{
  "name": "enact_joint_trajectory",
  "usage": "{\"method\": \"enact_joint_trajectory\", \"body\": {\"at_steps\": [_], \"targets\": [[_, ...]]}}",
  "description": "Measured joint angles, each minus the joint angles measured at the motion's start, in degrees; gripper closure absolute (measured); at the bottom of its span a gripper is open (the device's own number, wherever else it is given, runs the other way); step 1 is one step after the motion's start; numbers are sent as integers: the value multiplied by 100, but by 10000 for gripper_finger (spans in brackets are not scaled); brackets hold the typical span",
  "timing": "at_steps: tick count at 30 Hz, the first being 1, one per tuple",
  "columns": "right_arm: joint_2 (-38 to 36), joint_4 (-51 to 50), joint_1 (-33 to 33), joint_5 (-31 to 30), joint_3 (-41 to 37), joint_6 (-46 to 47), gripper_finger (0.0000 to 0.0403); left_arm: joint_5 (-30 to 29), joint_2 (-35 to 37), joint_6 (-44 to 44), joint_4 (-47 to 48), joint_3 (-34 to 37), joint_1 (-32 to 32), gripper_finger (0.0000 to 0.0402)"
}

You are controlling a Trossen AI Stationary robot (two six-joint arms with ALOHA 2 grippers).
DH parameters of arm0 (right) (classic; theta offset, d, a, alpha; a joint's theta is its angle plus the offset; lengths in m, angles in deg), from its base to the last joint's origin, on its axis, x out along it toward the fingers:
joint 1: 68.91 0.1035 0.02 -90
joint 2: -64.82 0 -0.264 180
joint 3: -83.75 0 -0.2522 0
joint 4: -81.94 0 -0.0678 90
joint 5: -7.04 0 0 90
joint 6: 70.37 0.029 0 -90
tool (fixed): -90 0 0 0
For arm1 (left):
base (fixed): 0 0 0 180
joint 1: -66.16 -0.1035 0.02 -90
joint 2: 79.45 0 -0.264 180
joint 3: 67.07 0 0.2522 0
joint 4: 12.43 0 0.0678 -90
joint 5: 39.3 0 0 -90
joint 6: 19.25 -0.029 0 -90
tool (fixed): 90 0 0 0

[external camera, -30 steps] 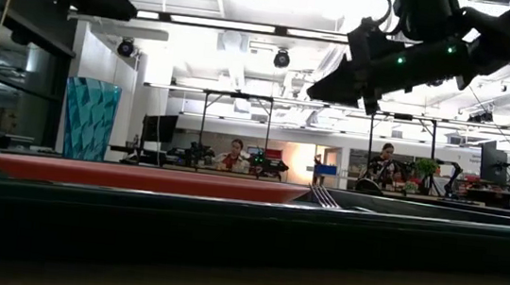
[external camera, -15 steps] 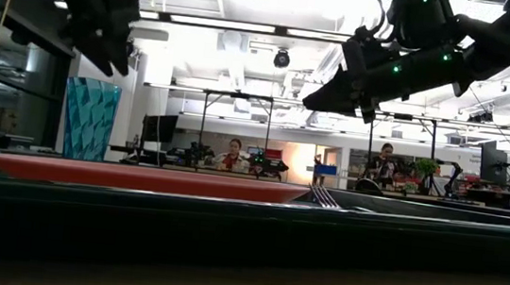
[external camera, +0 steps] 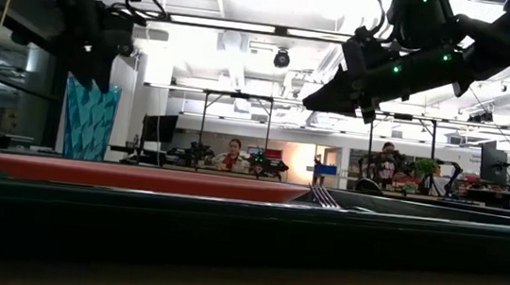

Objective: Pick and place plate/cup/fork/spoon on tray
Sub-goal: Put the blue glass on the black serving tray to the top left of the pink plate

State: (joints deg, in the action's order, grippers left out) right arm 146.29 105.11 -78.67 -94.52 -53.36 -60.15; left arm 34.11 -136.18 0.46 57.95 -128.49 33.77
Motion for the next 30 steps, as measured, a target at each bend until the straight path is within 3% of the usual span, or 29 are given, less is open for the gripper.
{"method": "enact_joint_trajectory", "body": {"at_steps": [7, 16, 24, 30], "targets": [[0, 0, 0, -2, 0, 2, 336, 2, -77, 76, 161, 0, 3, 231], [0, 0, 0, -3, 0, 2, 336, 161, -180, -321, 481, -35, 10, 390], [2, -2, 0, -4, 2, 2, 336, 537, -129, -788, 883, -1181, 326, 396], [2, -30, 0, -4, 2, 2, 336, 957, -163, -1110, 1805, -2336, 1490, 397]]}}
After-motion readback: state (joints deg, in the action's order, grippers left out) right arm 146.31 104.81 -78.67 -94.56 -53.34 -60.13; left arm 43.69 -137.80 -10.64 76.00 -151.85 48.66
